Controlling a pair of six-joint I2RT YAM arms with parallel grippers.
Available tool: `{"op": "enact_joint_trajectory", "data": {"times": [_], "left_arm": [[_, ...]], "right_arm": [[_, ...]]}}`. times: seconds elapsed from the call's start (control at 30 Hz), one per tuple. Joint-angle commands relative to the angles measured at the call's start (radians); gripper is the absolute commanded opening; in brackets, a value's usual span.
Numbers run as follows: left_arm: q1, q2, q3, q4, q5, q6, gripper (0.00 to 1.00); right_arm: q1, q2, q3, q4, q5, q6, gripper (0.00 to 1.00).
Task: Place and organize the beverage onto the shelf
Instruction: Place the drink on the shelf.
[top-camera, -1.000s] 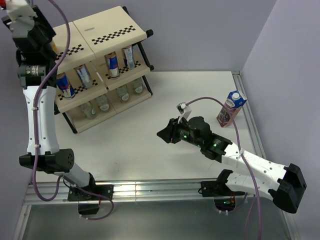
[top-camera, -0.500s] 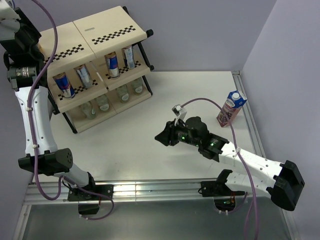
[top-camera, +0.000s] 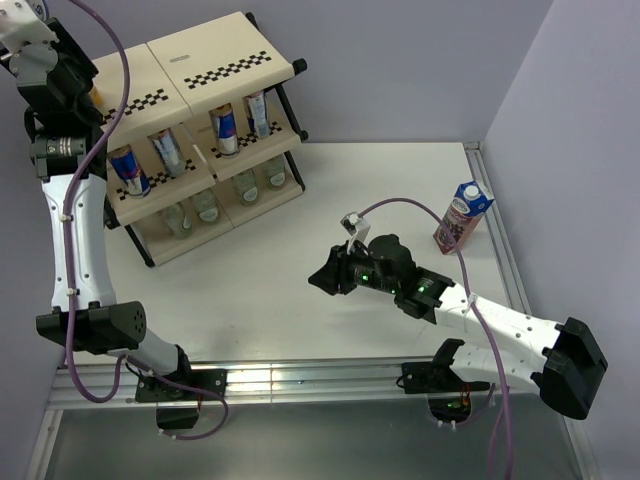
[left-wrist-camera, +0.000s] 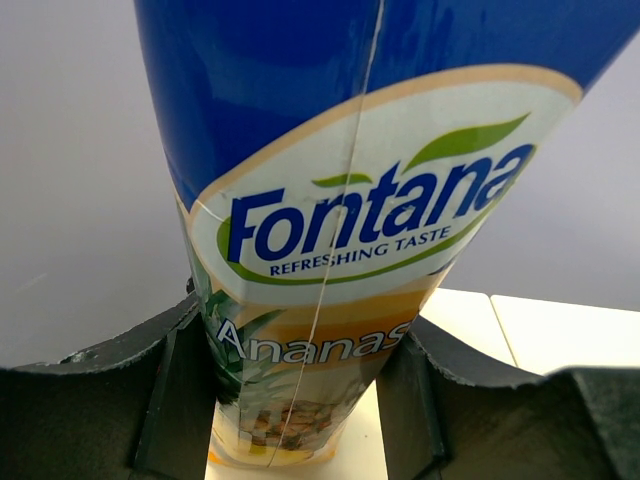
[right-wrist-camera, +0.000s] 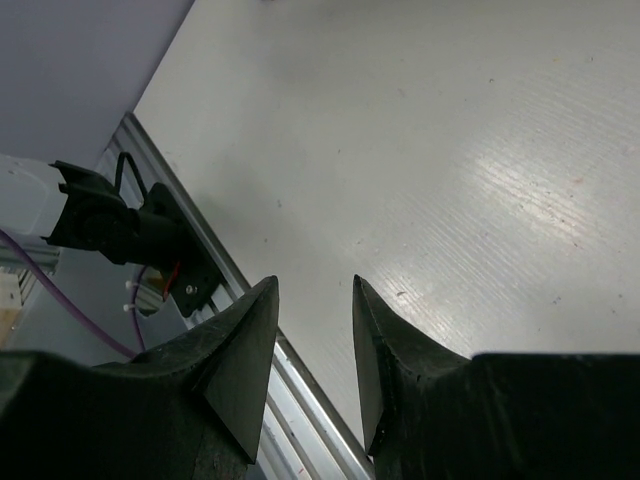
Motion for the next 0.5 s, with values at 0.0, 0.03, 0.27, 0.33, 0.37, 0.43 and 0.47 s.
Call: {"op": "enact_joint_trajectory", "data": {"times": [0.0,0.03,0.27,0.33,0.37,0.43,0.47], "left_arm": [[-0.034,-0.02,-0.003,0.052,0.006,-0.045,0.01],[-0.04,-0.01,0.0,0.041,0.007,-0.043,0.01],[-0.044,0.0,-0.045,0.016,-0.012,-0.027,0.14],[-0.043,-0.004,-0.071,0.018,-0.02,-0.023,0.25],[-0.044,-0.002,-0.075,0.015,-0.022,-0.017,0.29],[-0.044,0.003,-0.088,0.02,-0.026,-0.013,0.38],[-0.043,0.006,-0.088,0.015,-0.026,-0.013,0.41]], "right_arm": [[-0.005,-0.012,-0.005,0.039,-0.002,-0.021,0.43],[-0.005,-0.009,-0.006,0.042,-0.002,-0.018,0.43],[-0.005,-0.005,-0.009,0.047,-0.005,-0.021,0.44],[-0.005,-0.003,-0.009,0.048,-0.007,-0.021,0.44],[-0.005,-0.003,-0.009,0.047,-0.007,-0.021,0.44],[-0.005,-0.003,-0.011,0.047,-0.008,-0.021,0.44],[-0.005,-0.006,-0.011,0.047,-0.007,-0.023,0.44]]}}
